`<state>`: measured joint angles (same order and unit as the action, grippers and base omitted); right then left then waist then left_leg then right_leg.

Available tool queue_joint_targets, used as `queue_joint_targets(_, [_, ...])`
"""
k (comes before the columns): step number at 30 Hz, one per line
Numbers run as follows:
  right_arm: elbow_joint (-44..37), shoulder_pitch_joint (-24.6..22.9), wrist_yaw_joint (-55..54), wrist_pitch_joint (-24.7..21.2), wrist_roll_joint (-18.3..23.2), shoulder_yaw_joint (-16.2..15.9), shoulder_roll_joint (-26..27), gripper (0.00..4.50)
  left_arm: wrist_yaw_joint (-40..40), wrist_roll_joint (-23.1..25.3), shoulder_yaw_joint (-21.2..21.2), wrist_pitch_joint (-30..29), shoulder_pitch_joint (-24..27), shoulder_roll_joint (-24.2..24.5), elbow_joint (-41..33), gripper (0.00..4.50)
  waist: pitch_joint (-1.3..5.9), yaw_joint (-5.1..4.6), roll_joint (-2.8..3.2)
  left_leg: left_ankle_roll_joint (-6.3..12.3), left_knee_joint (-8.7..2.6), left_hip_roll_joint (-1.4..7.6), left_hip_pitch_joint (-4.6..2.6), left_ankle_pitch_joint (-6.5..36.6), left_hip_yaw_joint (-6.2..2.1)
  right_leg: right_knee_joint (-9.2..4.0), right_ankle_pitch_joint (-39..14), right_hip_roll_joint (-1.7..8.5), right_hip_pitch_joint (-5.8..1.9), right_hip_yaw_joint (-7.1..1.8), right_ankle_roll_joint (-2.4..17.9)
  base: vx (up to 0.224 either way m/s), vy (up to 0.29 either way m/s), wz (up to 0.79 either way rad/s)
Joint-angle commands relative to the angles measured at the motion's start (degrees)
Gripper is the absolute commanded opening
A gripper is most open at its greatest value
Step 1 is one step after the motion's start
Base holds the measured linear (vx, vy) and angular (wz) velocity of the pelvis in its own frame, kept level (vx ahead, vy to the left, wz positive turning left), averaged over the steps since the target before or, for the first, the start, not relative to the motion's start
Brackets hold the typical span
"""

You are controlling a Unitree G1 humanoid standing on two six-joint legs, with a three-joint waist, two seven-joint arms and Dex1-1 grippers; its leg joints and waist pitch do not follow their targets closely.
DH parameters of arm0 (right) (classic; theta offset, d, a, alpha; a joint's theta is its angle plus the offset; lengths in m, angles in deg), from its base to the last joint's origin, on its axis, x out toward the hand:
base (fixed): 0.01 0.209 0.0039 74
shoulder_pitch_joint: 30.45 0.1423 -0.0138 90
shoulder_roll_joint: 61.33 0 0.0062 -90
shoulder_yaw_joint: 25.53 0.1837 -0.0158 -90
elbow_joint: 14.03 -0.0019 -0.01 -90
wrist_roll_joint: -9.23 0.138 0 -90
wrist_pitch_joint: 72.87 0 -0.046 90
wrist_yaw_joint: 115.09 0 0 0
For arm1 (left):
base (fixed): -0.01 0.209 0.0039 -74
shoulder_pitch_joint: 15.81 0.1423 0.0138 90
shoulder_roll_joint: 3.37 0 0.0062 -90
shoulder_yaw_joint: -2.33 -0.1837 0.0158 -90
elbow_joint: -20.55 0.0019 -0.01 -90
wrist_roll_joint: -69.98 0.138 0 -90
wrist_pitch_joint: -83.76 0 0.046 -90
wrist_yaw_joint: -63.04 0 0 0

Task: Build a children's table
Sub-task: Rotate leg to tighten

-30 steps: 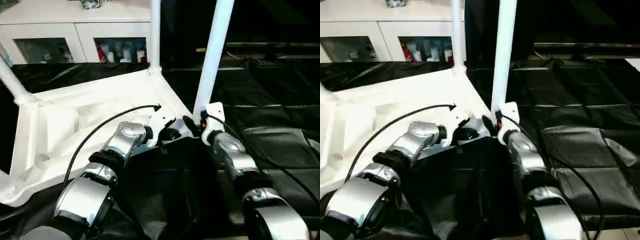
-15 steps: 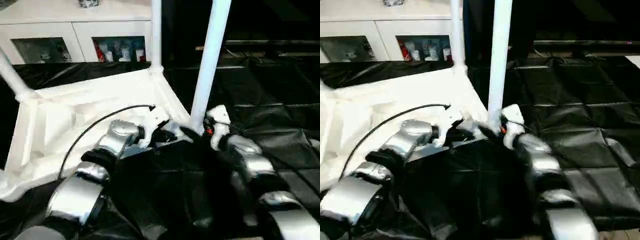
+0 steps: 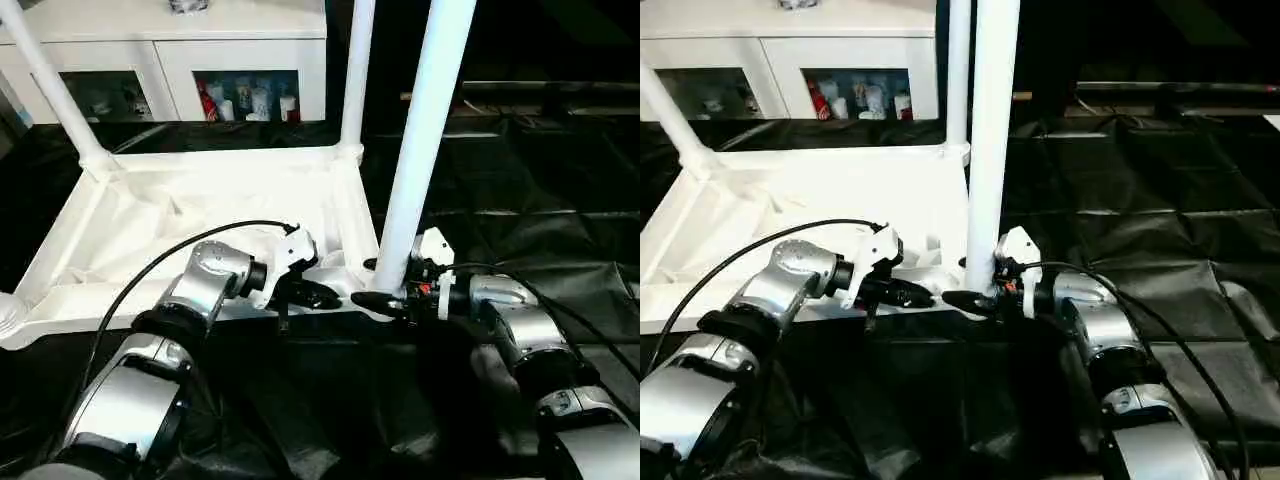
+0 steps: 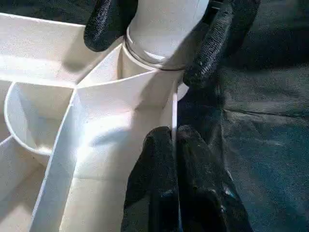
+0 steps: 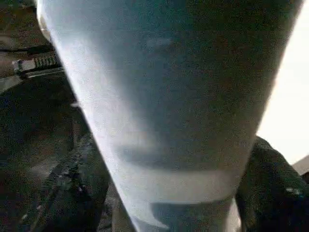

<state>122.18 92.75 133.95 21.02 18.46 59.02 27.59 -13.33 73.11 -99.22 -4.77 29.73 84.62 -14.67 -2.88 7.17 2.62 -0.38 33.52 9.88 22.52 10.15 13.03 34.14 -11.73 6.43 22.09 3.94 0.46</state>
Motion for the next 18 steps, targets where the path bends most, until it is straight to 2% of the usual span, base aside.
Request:
queue_joint_targets(1, [-0.6, -0.8, 1.1, -1.0, 0.1, -1.0, -0.2, 3.07, -1.4, -1.8, 0.1, -0.3, 0.8, -0.3, -0.6, 0.0, 3.81, 0.05, -0.85, 4.6, -4.07, 4.32, -1.64, 10.2, -2.31, -2.81, -3.0, 3.85, -1.83, -2.22, 16.1, 0.0, 0.0, 0.0])
queue_joint_targets(2, [-0.8, -1.1, 1.1, -1.0, 0.0, -1.0, 0.0, 3.07, -1.3, -1.8, 0.1, -0.3, 0.9, -0.3, -0.6, 0.0, 3.76, 0.08, -0.68, 4.57, -4.12, 4.35, -1.65, 10.2, -2.36, -2.83, -3.3, 3.82, -1.78, -2.19, 16.1, 0.0, 0.0, 0.0])
queue_joint_targets(6, [-1.2, -2.0, 0.3, -1.0, -0.4, -0.9, 0.5, 2.63, -0.2, -1.6, 0.2, -0.3, 0.8, -0.7, -0.3, 0.0, 3.7, 0.07, -0.7, 3.89, -4.27, 4.38, -1.73, 11.7, -2.36, -3.0, -4.7, 3.8, -1.75, -2.23, 15.8, 0.0, 0.0, 0.0])
queue_joint_targets(8, [-1.2, -2.3, -0.9, -0.7, -0.7, -0.8, 0.7, 2.59, 0.6, -1.6, 0.4, -0.5, 0.6, -1.1, -0.2, 0.0, 3.73, 0.12, -0.67, 3.63, -4.3, 4.42, -1.77, 11.9, -2.4, -3.0, -4.8, 3.82, -1.75, -2.23, 15.8, 0.0, 0.0, 0.0])
queue_joint_targets(12, [3.4, -1.8, -16.2, -0.3, -3.1, 1.5, 3.7, 2.55, 10.9, -0.6, 1.9, -1.3, -1.4, -4.5, 2.2, 0.0, 3.49, -0.1, -0.65, 2.05, -4.61, 4.41, -1.83, 13.7, -2.43, -3.25, -7.4, 3.83, -1.56, -2.31, 15.5, 0.0, 0.0, 0.0])
queue_joint_targets(14, [4.5, -1.5, -20.1, -0.5, -3.3, 2.4, 4.6, 2.54, 12.9, -0.5, 2.2, -1.4, -1.9, -5.4, 2.8, 0.0, 3.3, -0.45, -0.62, 0.17, -4.93, 4.35, -2.1, 16.3, -2.58, -3.73, -11.6, 3.98, -1.36, -2.44, 14.7, 0.0, 0.0, 0.0])
queue_joint_targets(15, [6.3, -1.1, -27.0, -0.9, -3.2, 4.0, 6.6, 2.53, 17.7, 0.0, 2.6, -1.2, -2.8, -7.0, 4.0, 0.0, 3.18, -0.73, -0.65, -0.69, -5.03, 4.22, -2.03, 17.7, -2.71, -4.11, -14.2, 4.13, -1.42, -2.51, 13.9, 0.0, 0.0, 0.0])
queue_joint_targets(16, [6.4, -1.1, -27.6, -1.0, -3.1, 4.2, 6.8, 2.53, 18.1, 0.0, 2.7, -1.2, -2.9, -7.2, 4.1, 0.0, 3.19, -0.9, -0.66, -1.38, -5.14, 4.26, -2.28, 18.6, -2.83, -4.37, -15.7, 4.18, -1.33, -2.59, 13.1, 0.0, 0.0, 0.0])
queue_joint_targets(17, [7.0, -1.0, -31.0, -1.3, -3.1, 4.8, 7.9, 2.53, 20.8, 0.4, 2.8, -1.2, -3.5, -8.1, 4.7, 0.0, 3.19, -0.93, -0.68, -1.2, -5.1, 4.11, -2.14, 18.4, -2.79, -4.47, -16.0, 4.1, -1.37, -2.6, 12.6, 0.0, 0.0, 0.0])
queue_joint_targets(18, [7.2, -0.9, -32.3, -1.4, -3.2, 4.9, 8.3, 2.53, 21.9, 0.5, 2.9, -1.2, -3.7, -8.4, 5.0, 0.0, 3.19, -0.88, -0.4, -1.33, -5.13, 4.19, -2.18, 18.4, -2.87, -4.5, -15.9, 4.14, -1.27, -2.65, 12.4, 0.0, 0.0, 0.0])
